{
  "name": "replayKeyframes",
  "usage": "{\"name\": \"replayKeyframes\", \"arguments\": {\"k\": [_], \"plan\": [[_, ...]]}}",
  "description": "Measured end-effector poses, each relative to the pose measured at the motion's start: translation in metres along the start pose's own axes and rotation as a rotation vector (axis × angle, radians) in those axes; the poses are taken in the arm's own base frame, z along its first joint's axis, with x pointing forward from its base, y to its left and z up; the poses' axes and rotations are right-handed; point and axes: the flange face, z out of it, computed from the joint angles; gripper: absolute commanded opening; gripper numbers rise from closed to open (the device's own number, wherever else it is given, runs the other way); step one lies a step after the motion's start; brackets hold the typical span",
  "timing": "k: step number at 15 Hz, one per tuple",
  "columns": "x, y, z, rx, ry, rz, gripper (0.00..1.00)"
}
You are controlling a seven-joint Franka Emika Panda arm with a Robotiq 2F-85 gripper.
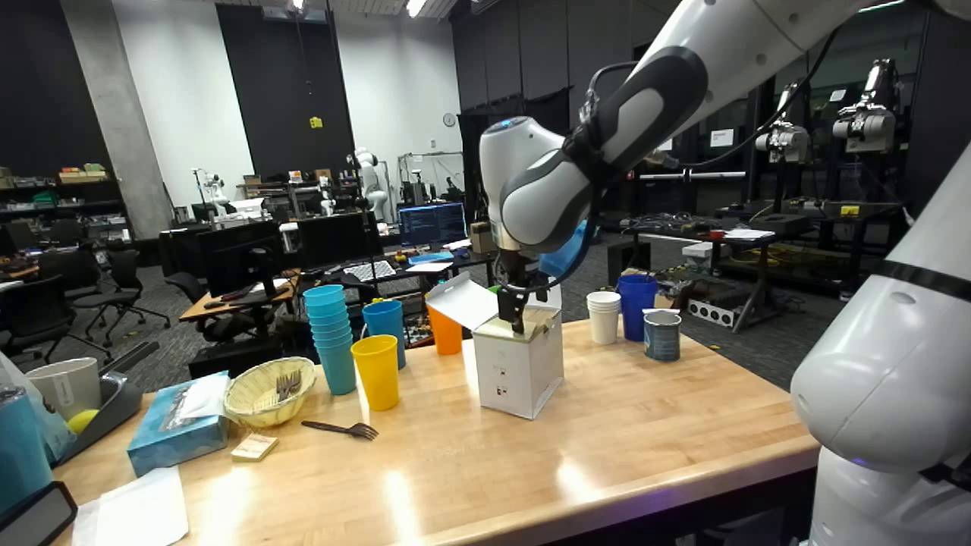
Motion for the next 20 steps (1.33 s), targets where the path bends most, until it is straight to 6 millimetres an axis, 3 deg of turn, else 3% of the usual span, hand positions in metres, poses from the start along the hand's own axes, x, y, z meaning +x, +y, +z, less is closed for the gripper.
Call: {"name": "replayKeyframes", "arguments": {"k": [13, 20], "plan": [[0.01, 0.003, -0.046, -0.051, 0.095, 0.018, 1.0], [0.016, 0.032, -0.072, -0.114, 0.202, 0.107, 1.0]]}}
